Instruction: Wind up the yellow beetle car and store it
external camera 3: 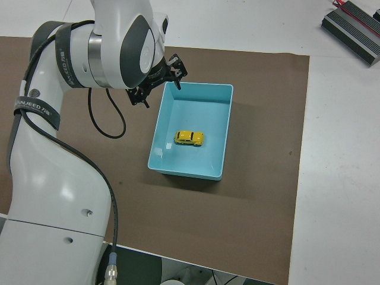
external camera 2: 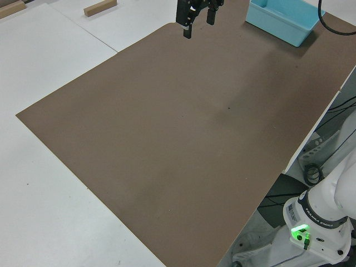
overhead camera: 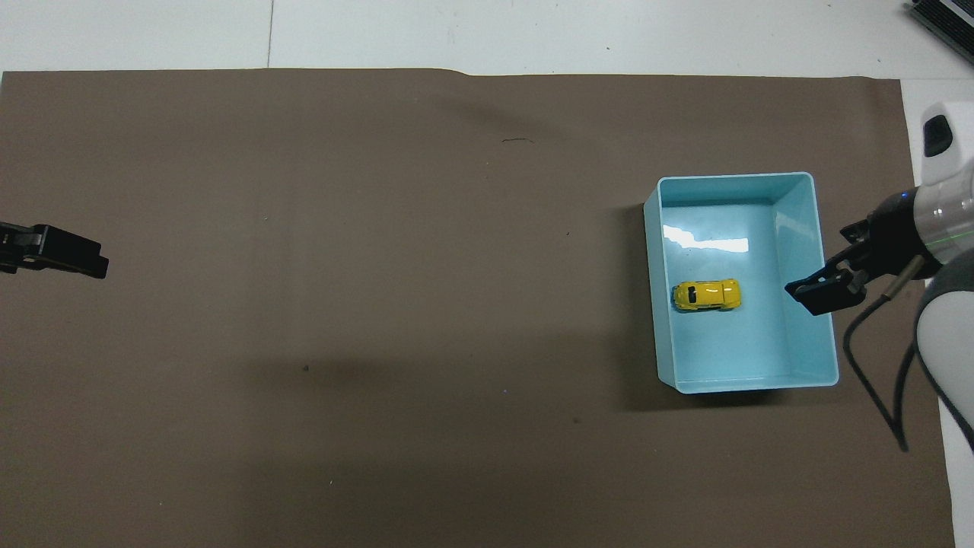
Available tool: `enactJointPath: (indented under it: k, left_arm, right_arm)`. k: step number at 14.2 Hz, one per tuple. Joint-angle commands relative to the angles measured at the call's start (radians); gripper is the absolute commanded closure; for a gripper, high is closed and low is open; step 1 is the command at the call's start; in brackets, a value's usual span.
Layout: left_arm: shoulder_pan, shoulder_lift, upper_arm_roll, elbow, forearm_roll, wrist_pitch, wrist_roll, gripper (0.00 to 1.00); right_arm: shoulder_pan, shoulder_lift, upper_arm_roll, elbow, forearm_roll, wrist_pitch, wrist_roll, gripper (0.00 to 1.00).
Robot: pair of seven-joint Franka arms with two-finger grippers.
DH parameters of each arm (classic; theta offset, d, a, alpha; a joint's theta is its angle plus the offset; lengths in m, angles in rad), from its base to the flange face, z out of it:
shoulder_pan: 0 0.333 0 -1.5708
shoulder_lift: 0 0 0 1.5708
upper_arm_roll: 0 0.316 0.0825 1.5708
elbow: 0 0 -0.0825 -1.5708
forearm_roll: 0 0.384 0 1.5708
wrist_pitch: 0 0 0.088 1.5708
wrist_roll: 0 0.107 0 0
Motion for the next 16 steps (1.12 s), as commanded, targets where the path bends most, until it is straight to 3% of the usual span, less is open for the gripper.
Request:
enactJointPath:
  k: [1,5,12,16]
  left_arm:
    - [0.009,-0.015,-0.006,-0.017,0.015,-0.008,0.009,0.00]
    - [0.009,-0.015,-0.006,-0.017,0.015,-0.008,0.009,0.00]
    - [0.009,-0.015,-0.006,-0.017,0.015,-0.008,0.009,0.00]
    - [0.009,-0.015,-0.005,-0.017,0.015,-0.008,0.009,0.00]
  right_arm:
    - [-0.016,0.013,-0.002,0.031,0.027,-0.015,0.134,0.00]
    - [-0.018,0.018,-0.021,0.126,0.034,-0.052,0.386,0.00]
    - [-0.013,0.012,-0.031,0.193,0.036,-0.104,0.570,0.00]
    - [-0.012,0.002,-0.033,0.192,0.040,-0.096,0.584,0.00]
